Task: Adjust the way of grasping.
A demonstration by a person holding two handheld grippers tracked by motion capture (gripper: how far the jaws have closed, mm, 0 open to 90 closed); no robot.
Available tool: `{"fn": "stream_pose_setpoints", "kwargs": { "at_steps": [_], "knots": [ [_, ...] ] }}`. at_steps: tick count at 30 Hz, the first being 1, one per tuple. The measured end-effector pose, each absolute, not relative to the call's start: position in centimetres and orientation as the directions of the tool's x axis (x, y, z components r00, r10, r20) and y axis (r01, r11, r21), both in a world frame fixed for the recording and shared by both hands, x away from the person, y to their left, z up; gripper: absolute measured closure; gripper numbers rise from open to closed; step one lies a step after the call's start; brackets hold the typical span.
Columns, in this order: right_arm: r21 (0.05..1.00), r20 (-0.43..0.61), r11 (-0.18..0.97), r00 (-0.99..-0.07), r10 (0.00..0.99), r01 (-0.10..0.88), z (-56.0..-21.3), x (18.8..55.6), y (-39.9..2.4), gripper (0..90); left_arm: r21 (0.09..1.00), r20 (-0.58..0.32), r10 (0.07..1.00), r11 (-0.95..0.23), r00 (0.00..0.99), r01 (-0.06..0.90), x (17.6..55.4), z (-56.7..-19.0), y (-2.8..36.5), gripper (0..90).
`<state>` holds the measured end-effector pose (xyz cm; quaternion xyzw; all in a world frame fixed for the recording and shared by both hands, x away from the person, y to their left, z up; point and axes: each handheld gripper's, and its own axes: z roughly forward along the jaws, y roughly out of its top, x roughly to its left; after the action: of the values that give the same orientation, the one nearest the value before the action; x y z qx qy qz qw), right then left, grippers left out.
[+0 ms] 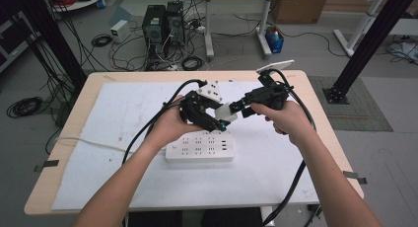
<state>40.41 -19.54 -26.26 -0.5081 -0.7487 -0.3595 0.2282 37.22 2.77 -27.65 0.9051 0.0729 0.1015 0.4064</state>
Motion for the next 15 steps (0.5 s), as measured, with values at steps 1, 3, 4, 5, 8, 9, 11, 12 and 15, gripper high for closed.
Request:
{"fn": "stream_pose_setpoints", "kwargs": {
  "at_steps": [1, 3, 4, 5, 8, 9, 11, 12, 15],
  "knots": [
    [0.303, 0.712, 0.226, -0.378, 0.592, 0.926, -26.4, 40.5, -19.3, 28.0, 0.75, 0.125, 0.215, -0.659, 0.969, 0.05, 37.2, -27.7, 2.8, 42.6],
    [0.296, 0.718, 0.229, -0.374, 0.587, 0.927, -26.5, 40.5, -19.1, 33.0, 0.753, 0.129, 0.215, -0.657, 0.968, 0.046, 37.1, -27.8, 2.4, 42.6],
    [0.294, 0.712, 0.242, -0.381, 0.59, 0.925, -26.6, 40.5, -18.9, 34.6, 0.751, 0.131, 0.213, -0.659, 0.968, 0.043, 37.1, -27.8, 2.3, 42.6],
    [0.284, 0.712, 0.25, -0.378, 0.592, 0.926, -26.8, 40.6, -18.6, 41.4, 0.747, 0.146, 0.21, -0.665, 0.967, 0.032, 37.1, -27.8, 2.2, 42.6],
    [0.29, 0.713, 0.254, -0.385, 0.586, 0.923, -27.0, 40.6, -18.4, 45.6, 0.745, 0.159, 0.21, -0.667, 0.965, 0.023, 37.0, -27.8, 2.2, 42.5],
    [0.285, 0.721, 0.25, -0.379, 0.58, 0.925, -27.1, 40.7, -18.3, 45.6, 0.745, 0.159, 0.21, -0.667, 0.965, 0.023, 37.0, -27.8, 2.2, 42.5],
    [0.292, 0.722, 0.253, -0.386, 0.573, 0.922, -27.2, 40.7, -18.1, 57.3, 0.744, 0.174, 0.211, -0.668, 0.962, 0.011, 36.9, -27.8, 2.2, 42.5],
    [0.289, 0.727, 0.251, -0.382, 0.571, 0.924, -27.2, 40.8, -18.1, 59.5, 0.737, 0.203, 0.207, -0.676, 0.957, -0.01, 36.7, -27.7, 2.2, 42.5],
    [0.285, 0.744, 0.239, -0.371, 0.556, 0.928, -27.4, 40.9, -18.2, 61.6, 0.728, 0.233, 0.206, -0.685, 0.95, -0.029, 36.5, -27.7, 2.2, 42.4]
  ]
}}
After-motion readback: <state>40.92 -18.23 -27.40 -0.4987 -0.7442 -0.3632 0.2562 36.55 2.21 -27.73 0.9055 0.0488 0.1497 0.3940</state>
